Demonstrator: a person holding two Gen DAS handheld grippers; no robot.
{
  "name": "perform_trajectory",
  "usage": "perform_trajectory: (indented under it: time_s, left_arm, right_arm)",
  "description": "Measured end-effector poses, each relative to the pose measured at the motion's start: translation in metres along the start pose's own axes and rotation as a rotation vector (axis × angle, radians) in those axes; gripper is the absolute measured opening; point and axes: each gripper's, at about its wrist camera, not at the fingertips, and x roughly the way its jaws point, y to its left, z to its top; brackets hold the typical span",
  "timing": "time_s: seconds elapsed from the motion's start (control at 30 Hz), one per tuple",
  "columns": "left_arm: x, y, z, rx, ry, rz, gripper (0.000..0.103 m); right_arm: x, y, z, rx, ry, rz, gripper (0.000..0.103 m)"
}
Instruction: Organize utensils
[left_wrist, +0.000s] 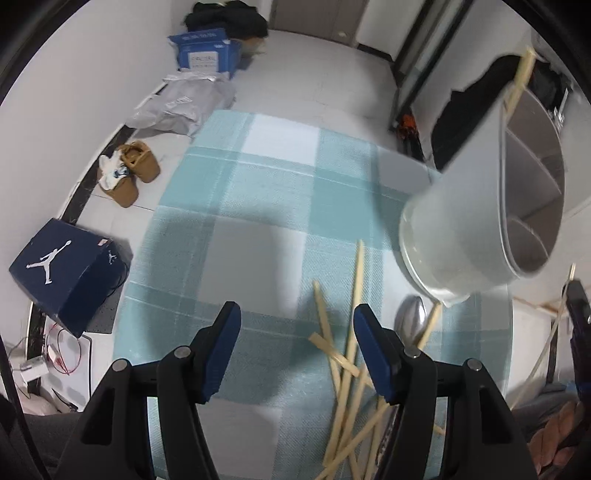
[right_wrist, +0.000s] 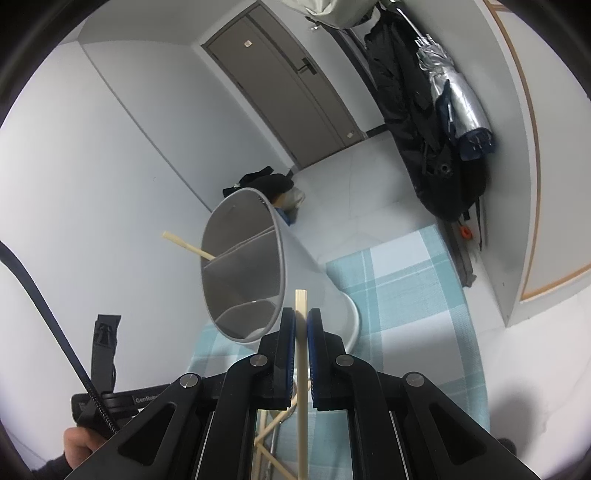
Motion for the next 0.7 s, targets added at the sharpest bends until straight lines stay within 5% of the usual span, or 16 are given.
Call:
perform_trajectory:
  time_s: [0.17, 0.43, 0.7]
  left_arm:
    - [0.005, -0.019, -0.022, 0.072, 0.068, -0.020, 0.059]
    - [0.006, -0.042, -0.036, 0.185, 0.093, -0.025, 0.049]
    - [-0.006, -0.061, -0.053, 0.314, 0.104, -0.044, 0.049]
  right_arm:
    - [-0.003, 0.005, 0.000, -0.027, -0.010, 0.005, 0.006]
    - [-0.003, 0.005, 0.003, -0.011, -0.008, 0.010, 0.006]
    - [-0.005, 0.002, 0.004, -0.001, -0.013, 0.009, 0.006]
